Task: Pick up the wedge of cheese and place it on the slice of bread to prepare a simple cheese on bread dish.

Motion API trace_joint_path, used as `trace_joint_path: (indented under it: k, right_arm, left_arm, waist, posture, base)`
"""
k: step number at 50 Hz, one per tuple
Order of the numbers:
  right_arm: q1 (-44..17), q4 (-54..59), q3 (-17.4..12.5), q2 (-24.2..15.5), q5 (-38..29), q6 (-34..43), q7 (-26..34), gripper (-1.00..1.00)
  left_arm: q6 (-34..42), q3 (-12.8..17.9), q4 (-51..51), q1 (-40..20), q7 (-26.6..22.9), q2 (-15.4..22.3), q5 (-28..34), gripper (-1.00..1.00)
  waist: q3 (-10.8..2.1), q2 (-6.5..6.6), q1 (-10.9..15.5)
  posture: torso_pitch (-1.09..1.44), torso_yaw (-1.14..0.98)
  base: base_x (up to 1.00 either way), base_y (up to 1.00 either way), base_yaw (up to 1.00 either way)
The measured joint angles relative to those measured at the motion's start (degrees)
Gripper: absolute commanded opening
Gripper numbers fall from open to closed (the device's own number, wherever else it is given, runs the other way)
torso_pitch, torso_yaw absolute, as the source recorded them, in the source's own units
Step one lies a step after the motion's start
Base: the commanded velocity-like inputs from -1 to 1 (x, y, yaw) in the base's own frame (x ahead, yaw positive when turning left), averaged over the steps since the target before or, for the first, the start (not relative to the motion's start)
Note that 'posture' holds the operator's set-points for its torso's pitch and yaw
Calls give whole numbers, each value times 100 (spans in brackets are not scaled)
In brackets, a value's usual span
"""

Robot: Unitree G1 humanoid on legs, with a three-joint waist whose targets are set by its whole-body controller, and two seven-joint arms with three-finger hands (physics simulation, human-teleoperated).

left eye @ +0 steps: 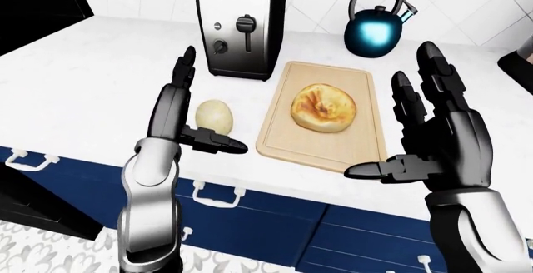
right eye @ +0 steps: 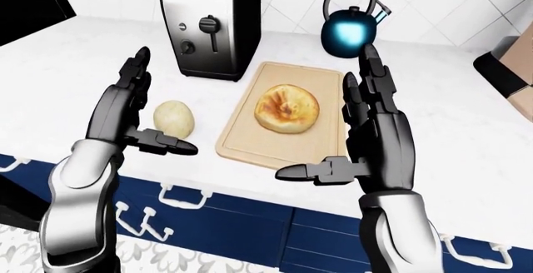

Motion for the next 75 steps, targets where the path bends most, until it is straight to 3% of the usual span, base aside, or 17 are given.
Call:
trace_joint_path:
  k: [11,13,14,19,28,32,35,39,42,49,53,60,68,75]
  right_arm:
    - [-46,20,-36,-27,43,18,-22,100]
    - [-73,16,-63,-44,62,44,-25,100]
    - [-77,6,-72,-46,68,54,-31,100]
    - [-87,-30,-64,-56,90,80,-59,100]
    - [-58,-39,-60,-52,97,86,-57,100]
    - [-113,-76,-34,-60,90,127,-83,100]
    - [-130,-88,-23,-62,100,154,-80,100]
    - [-184,-176,-178,-138,217,274,-97,100]
    - [-197,-206,-372,-428,552,285,-302,100]
    - [-95,-200,-571,-741,1140,210,-670,100]
    - [-130,-203,-632,-878,1376,212,-839,100]
    - [-154,-226,-675,-1007,1600,210,-944,100]
    - [-269,-228,-781,-1290,1981,314,-1192,100]
    - [-149,-219,-796,-1479,2299,207,-1392,100]
  left_arm:
    - [-420,75,774,-77,117,-21,-87,100]
    - [-453,75,816,-82,152,-12,-106,87]
    - [-480,73,838,-74,166,-8,-117,70]
    - [-559,67,950,-35,188,5,-154,41]
    - [-781,28,960,154,221,-16,-82,25]
    - [-624,40,776,111,149,-36,18,-73]
    - [-328,-53,467,18,2,-61,85,-100]
    - [-59,-203,158,-118,-180,-103,175,-100]
    - [271,-277,-44,-369,-352,-101,289,-100]
    - [1129,-360,-325,-1497,-701,-96,644,-100]
    - [1600,-441,-302,-2245,-683,-538,590,-100]
    - [1978,-861,16,-2937,-103,-1170,179,-100]
    - [1282,-1273,1142,-3024,384,-1858,189,-100]
    - [736,-972,1849,-3324,565,-2112,-85,-100]
  waist:
    - [-6,-14,-4]
    - [-11,-12,-2]
    - [-15,-11,0]
    - [-21,-11,5]
    - [-37,-7,6]
    - [-35,-13,14]
    - [-27,-20,17]
    - [-15,-23,19]
    - [1,-40,23]
    - [39,-87,27]
    - [62,-133,35]
    - [109,-202,31]
    - [125,-272,42]
    - [131,-312,59]
  posture:
    - [0,0]
    - [0,0]
    - [0,0]
    - [0,0]
    - [0,0]
    - [0,0]
    - [0,0]
    - [0,0]
    - [0,0]
    - [0,0]
    - [0,0]
    - [0,0]
    - [0,0]
    - [0,0]
  base:
    - [0,0,0]
    - [0,0,0]
    - [0,0,0]
    - [0,0,0]
    - [0,0,0]
    - [0,0,0]
    - [0,0,0]
    - [0,0,0]
    - [0,0,0]
    - [0,0,0]
    - [0,0,0]
    - [0,0,0]
    - [0,0,0]
    - [0,0,0]
